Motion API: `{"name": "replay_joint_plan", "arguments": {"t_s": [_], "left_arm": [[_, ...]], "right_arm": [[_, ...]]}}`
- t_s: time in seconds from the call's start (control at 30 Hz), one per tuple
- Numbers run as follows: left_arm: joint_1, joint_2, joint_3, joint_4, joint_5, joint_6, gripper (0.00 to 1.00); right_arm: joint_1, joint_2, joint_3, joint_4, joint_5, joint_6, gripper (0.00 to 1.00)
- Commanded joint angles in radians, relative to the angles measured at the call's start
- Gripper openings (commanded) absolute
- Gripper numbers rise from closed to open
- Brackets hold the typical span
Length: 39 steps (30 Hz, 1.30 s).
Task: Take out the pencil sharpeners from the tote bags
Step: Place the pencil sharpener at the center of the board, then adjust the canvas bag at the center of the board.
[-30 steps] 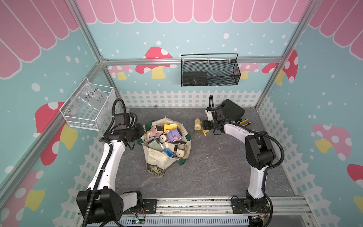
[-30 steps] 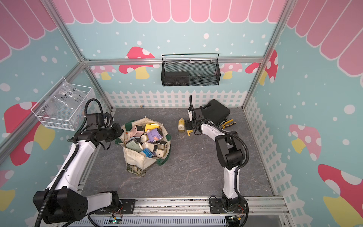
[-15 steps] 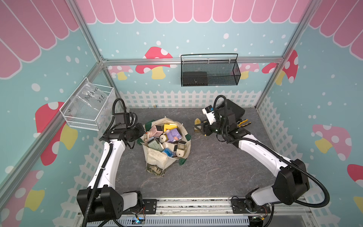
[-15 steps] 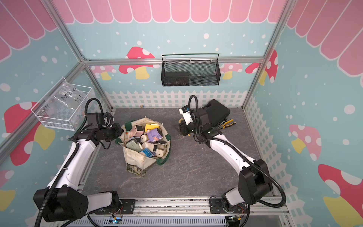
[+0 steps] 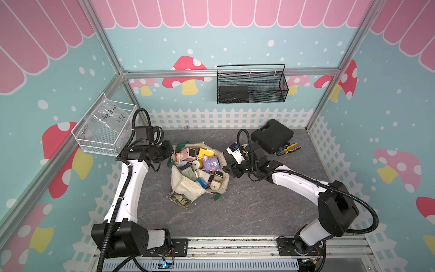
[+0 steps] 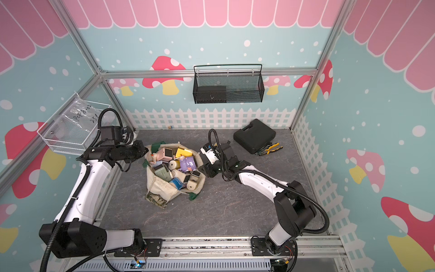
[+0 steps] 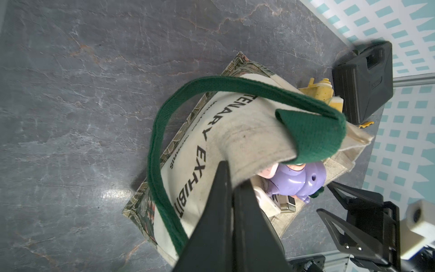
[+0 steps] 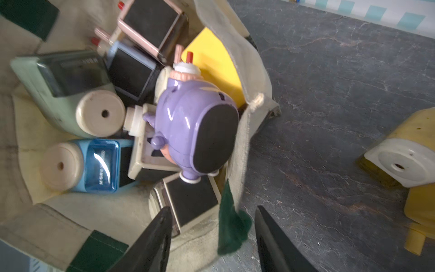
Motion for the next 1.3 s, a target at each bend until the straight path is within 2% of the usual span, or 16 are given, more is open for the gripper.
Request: {"name": "replay_joint_plan", "arguments": {"t_s": [0.0,0.13,0.23,0.4,0.57,0.83,0.9,1.0,1.1,1.27], "left_arm": [[0.014,0.004,0.088,0.194,0.008,0.046,0.00],[0.016,0.066,0.125,0.219,0.072,0.082,0.00],[0.017,0.102,0.141,0.250,0.158,0.115,0.00],[0.065,0.162,0.142,0.327,0.320,0.061,0.00],[0.097,0.169,0.098,0.402,0.333,0.057,0.00],[0.130,0.215,0.044,0.522,0.404,-0.007,0.00],[0.147,0.222,0.037,0.535,0.424,-0.038,0.00],[0.166,0.214,0.012,0.553,0.428,-0.065,0.00],[0.172,0.211,-0.023,0.577,0.439,-0.092,0.00],[0.175,0.198,-0.042,0.575,0.438,-0.097,0.00]], "right_arm": [[0.003,0.047,0.007,0.007,0.019,-0.007,0.56],[0.018,0.116,0.008,0.062,-0.049,0.017,0.52],[0.048,0.153,0.020,0.088,-0.054,0.011,0.48],[0.082,0.214,0.040,0.141,-0.084,0.043,0.40],[0.140,0.229,0.020,0.201,-0.076,0.067,0.23],[0.209,0.192,-0.064,0.321,-0.124,0.082,0.19],[0.210,0.184,-0.075,0.319,-0.120,0.070,0.24],[0.208,0.138,-0.095,0.283,-0.052,0.025,0.45],[0.206,0.069,-0.090,0.192,0.040,-0.048,0.59],[0.203,-0.064,-0.051,0.049,0.148,-0.160,0.69]]}}
